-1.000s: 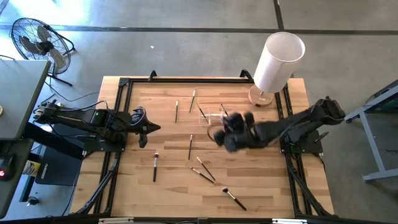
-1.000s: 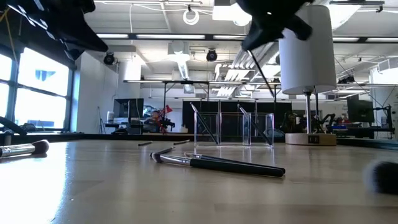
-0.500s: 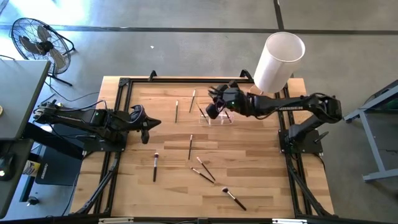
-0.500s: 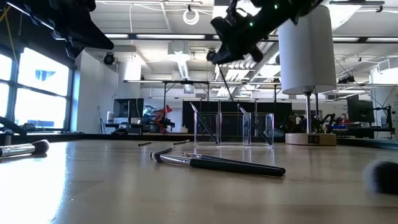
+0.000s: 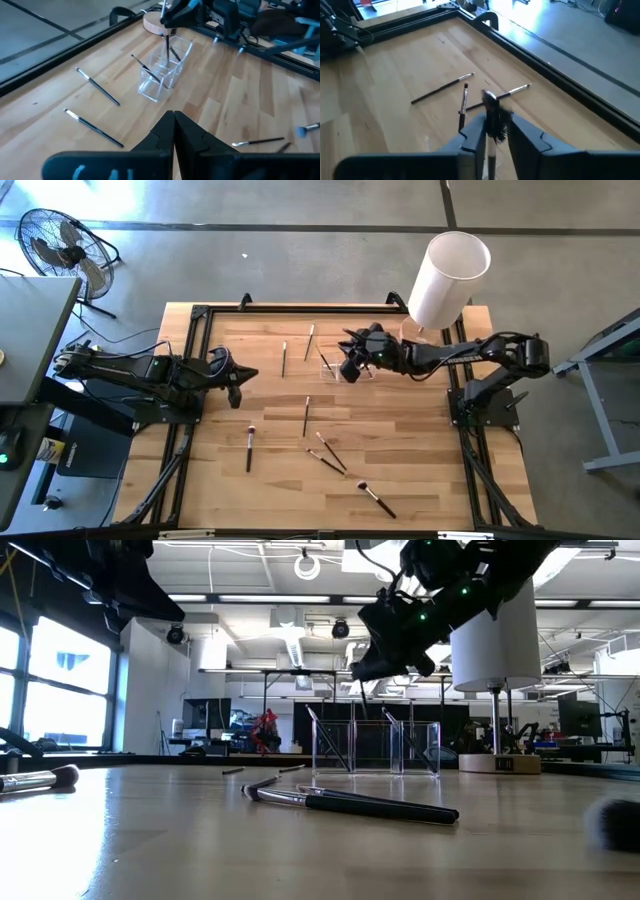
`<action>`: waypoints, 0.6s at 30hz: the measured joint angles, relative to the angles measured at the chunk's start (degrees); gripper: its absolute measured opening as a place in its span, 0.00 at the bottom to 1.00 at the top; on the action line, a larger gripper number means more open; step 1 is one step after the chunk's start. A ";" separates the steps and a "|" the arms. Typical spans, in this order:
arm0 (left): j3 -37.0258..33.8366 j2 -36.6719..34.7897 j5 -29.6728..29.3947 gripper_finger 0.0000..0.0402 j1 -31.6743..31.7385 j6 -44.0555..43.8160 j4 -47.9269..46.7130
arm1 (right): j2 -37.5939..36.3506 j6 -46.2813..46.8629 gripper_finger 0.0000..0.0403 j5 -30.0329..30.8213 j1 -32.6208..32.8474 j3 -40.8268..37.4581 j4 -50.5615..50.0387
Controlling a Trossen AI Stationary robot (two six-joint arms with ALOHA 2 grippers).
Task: Put items in baskets/containers
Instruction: Put the brow brush into the middle section of the transparent organizer, then put the eyeshadow brush into the middle section of the transparent organizer
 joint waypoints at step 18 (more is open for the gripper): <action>0.02 0.01 -2.26 0.43 0.01 -3.35 0.66 | -14.37 10.36 0.24 -3.33 1.47 0.07 -11.99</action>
